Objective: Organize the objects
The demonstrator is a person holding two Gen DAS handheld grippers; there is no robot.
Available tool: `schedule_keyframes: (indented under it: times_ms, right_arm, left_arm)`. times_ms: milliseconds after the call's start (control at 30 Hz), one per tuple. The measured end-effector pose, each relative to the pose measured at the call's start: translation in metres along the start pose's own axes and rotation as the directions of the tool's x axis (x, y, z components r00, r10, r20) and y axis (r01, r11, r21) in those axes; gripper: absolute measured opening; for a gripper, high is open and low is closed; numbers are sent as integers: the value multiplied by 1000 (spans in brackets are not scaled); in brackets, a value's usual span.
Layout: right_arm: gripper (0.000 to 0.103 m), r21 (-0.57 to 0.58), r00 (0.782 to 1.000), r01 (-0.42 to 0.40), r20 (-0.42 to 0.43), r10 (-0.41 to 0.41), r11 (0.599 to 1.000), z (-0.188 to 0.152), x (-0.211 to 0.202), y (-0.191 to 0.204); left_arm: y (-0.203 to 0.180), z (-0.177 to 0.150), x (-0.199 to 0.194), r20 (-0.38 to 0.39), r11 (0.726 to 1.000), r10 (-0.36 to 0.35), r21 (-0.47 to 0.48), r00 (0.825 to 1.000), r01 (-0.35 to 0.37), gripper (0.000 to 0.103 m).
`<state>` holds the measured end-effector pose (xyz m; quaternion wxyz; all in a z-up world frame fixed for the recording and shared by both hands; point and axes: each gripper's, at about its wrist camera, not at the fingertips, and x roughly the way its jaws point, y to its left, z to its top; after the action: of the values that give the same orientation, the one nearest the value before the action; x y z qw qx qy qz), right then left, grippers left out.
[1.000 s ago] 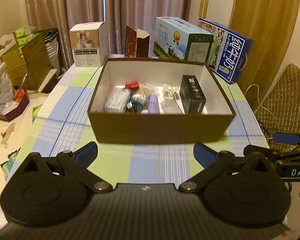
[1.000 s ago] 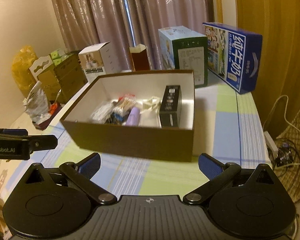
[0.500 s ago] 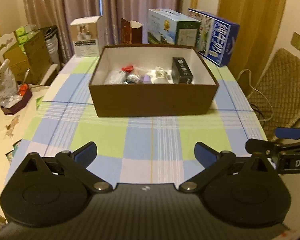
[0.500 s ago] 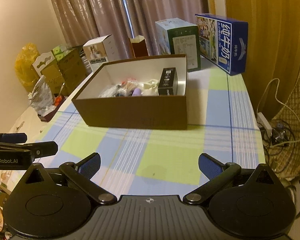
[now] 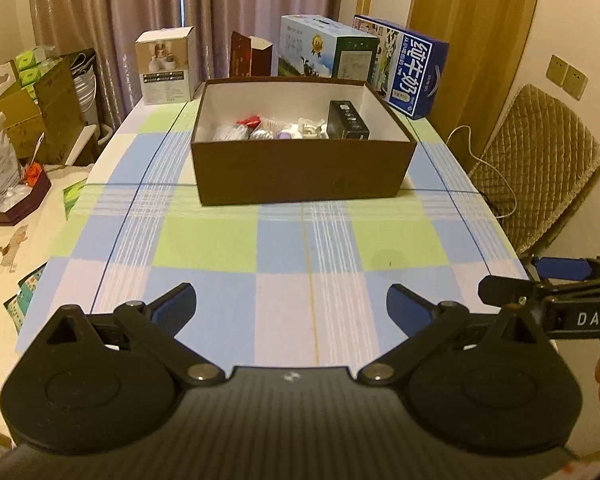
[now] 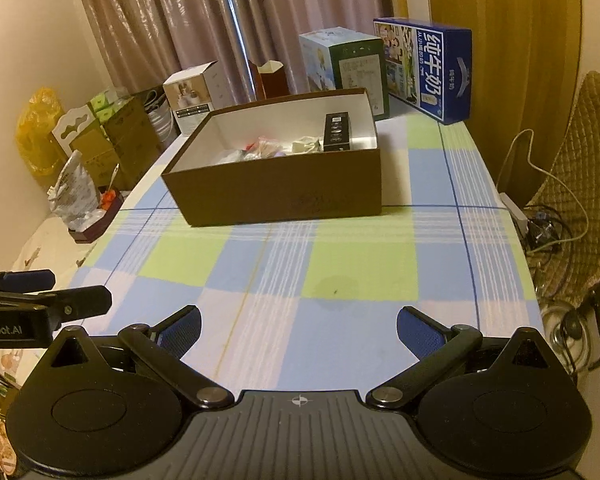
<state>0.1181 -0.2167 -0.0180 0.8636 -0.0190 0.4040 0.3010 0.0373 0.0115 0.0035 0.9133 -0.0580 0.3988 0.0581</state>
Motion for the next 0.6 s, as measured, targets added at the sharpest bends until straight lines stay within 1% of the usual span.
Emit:
schedule_keyframes:
  times_ms: [267,600]
  right_arm:
    - [101,5,1000,4,-1,-4,1000,-21,-13,27]
    - [101,-3,1000,12,-12,-12,1000,-34,-16,41]
  left_arm:
    - [17,-19,-15,-22,1000,-6,-13,1000,5,100]
    - [26,-33,-25,-32,1000,2,-18,999,-2,100]
